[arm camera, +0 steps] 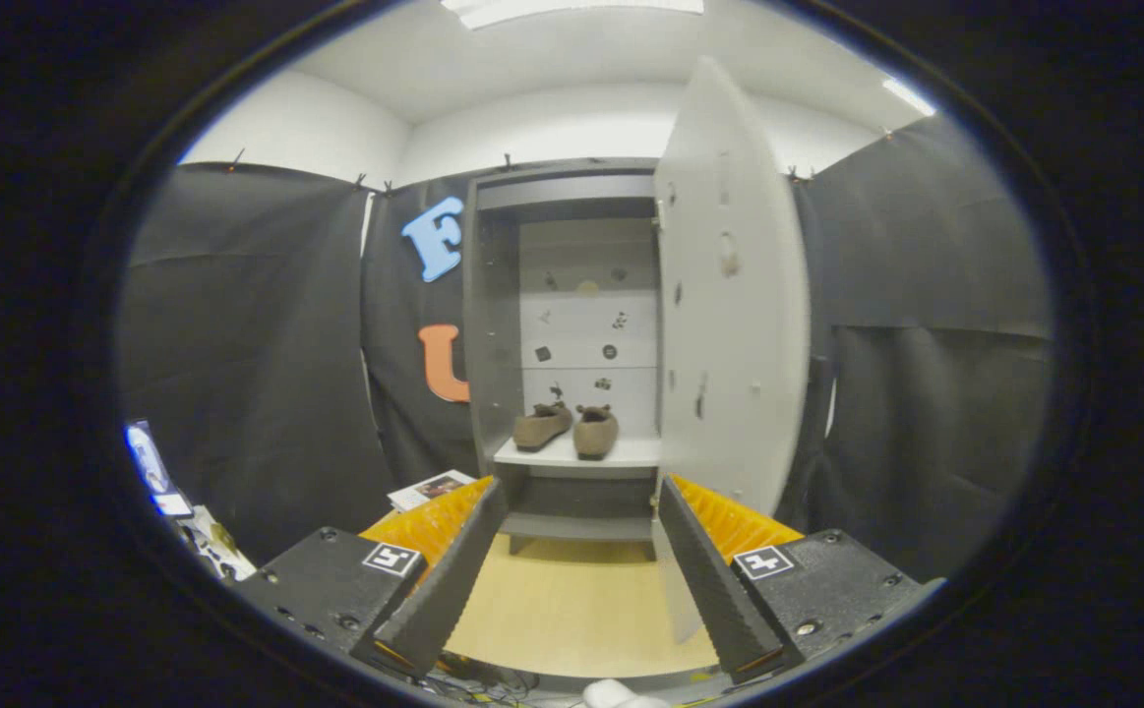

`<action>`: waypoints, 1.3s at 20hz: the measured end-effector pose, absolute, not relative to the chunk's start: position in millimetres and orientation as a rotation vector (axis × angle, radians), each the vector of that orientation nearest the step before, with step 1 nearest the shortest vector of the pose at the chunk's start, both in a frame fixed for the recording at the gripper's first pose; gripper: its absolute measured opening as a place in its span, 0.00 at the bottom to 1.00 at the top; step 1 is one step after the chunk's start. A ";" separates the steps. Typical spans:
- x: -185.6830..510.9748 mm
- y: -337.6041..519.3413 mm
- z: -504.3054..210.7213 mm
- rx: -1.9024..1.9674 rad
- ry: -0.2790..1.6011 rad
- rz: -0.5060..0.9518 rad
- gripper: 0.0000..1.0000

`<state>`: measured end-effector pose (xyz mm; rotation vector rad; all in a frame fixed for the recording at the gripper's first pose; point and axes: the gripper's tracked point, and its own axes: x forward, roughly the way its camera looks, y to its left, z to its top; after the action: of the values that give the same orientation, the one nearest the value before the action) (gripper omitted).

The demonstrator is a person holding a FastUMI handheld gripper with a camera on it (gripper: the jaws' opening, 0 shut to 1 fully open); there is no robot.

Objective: Open the shoe cabinet door, grab the shoes and put them into the shoe cabinet, then close the shoe cabinet door.

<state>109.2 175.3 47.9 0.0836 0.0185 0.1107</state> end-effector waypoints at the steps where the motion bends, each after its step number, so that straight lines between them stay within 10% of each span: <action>1: 102.5 152.8 46.4 0.090 0.013 0.087 1.00; 13: 185.5 -12.3 45.1 0.110 0.022 0.157 0.99; 26: 229.0 25.9 50.2 0.065 0.045 0.400 0.98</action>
<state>229.0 25.9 50.2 0.0645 0.0451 0.4001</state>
